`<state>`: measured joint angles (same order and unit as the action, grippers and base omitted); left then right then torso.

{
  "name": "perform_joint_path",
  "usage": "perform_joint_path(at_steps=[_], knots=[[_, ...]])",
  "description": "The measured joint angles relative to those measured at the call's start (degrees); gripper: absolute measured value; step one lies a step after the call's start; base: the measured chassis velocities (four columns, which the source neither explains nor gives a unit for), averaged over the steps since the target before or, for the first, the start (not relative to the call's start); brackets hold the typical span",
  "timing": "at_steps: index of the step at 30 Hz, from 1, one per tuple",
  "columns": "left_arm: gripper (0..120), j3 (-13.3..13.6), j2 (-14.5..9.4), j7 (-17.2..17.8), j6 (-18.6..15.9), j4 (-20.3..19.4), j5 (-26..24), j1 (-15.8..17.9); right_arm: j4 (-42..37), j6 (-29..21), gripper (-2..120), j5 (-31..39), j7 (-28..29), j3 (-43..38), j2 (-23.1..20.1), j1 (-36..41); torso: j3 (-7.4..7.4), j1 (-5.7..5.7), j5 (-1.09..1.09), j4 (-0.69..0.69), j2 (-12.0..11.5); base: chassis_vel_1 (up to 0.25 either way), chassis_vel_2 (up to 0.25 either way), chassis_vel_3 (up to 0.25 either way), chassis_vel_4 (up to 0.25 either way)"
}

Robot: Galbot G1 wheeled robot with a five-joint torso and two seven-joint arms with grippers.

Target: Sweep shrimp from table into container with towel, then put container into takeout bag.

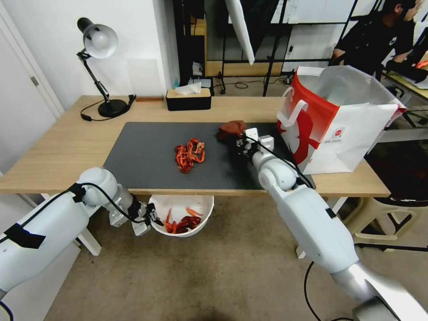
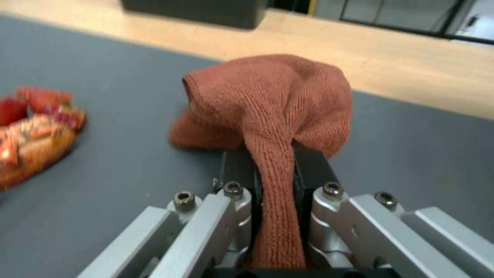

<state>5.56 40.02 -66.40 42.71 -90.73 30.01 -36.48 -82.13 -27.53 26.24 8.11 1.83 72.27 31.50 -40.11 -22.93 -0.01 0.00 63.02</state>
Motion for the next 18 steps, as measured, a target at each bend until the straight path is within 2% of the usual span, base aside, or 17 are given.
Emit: perform_joint_path(at_steps=[7, 12, 18], knots=[[0, -0.1, 0.0, 0.1, 0.1, 0.2, 0.0, 0.0, 4.1, 0.0, 8, -1.0, -1.6, 3.9, 1.2, -3.9, 0.0, 0.01, 0.0, 0.0, 0.0, 0.0, 0.0, 0.0, 0.0], [0, -0.1, 0.1, 0.2, 0.1, 0.3, 0.0, 0.3, 8.7, 0.0, 8, -1.6, -4.8, 6.9, 2.8, -8.6, 0.0, 0.01, 0.0, 0.0, 0.0, 0.0, 0.0, 0.0, 0.0], [0, 0.0, 0.3, 0.4, 0.1, 0.5, 0.0, 0.5, 9.7, 0.0, 8, -1.5, -8.0, 9.0, 3.0, -9.7, 0.0, 0.01, 0.0, 0.0, 0.0, 0.0, 0.0, 0.0, 0.0]])
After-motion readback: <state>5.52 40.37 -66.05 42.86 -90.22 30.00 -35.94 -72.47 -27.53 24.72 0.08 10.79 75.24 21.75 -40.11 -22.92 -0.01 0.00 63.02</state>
